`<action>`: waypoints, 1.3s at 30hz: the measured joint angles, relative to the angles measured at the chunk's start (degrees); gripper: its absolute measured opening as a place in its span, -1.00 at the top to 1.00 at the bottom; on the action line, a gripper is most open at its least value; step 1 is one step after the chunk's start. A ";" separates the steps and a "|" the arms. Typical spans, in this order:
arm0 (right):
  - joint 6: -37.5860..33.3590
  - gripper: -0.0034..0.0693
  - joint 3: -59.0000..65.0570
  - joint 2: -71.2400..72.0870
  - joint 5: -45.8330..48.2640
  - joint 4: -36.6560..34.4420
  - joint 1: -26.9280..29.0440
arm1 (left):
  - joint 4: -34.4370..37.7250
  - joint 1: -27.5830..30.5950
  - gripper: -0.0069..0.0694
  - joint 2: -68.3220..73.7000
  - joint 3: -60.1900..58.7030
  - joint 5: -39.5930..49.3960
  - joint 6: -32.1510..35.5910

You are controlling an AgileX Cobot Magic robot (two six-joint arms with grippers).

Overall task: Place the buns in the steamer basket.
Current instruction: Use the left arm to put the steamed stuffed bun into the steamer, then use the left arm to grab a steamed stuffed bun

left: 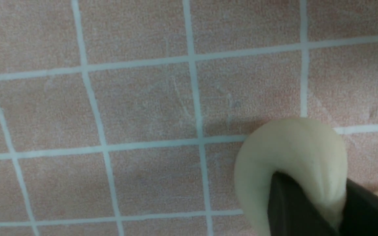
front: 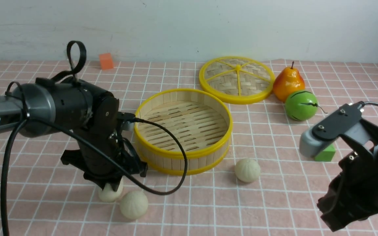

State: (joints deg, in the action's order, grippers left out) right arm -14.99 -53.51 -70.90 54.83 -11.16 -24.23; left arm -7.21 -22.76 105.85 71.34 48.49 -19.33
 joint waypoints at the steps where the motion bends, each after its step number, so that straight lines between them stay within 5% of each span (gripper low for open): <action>1: 0.00 0.92 0.00 0.00 0.00 0.00 0.00 | 0.05 0.00 0.63 -0.22 1.17 1.29 0.55; 4: 0.00 0.91 0.00 0.00 -0.27 0.00 0.00 | 1.52 -0.07 0.82 -1.80 7.33 5.74 2.93; 10: 0.00 0.91 0.00 0.00 -2.98 -0.80 0.00 | 8.18 -1.13 0.82 -2.90 23.16 8.97 8.69; 17: 0.00 0.89 0.00 0.00 -2.77 -1.58 0.00 | 6.26 -3.77 0.79 4.73 29.58 4.98 8.98; 20: 0.00 0.88 0.00 0.00 -1.41 -1.58 0.00 | 4.45 -3.56 0.67 10.14 31.91 5.16 6.86; 31: 0.00 0.85 0.00 0.00 0.16 -1.76 0.00 | 2.21 -2.05 -0.49 20.94 38.35 6.90 4.66; 39: 0.00 0.85 0.00 0.00 -0.12 -1.76 0.00 | 2.04 -2.05 -0.63 16.07 48.59 17.93 4.86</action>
State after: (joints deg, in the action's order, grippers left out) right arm -14.99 -53.51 -70.90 54.71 -12.91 -24.23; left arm -5.17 -24.81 121.92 119.93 66.42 -14.47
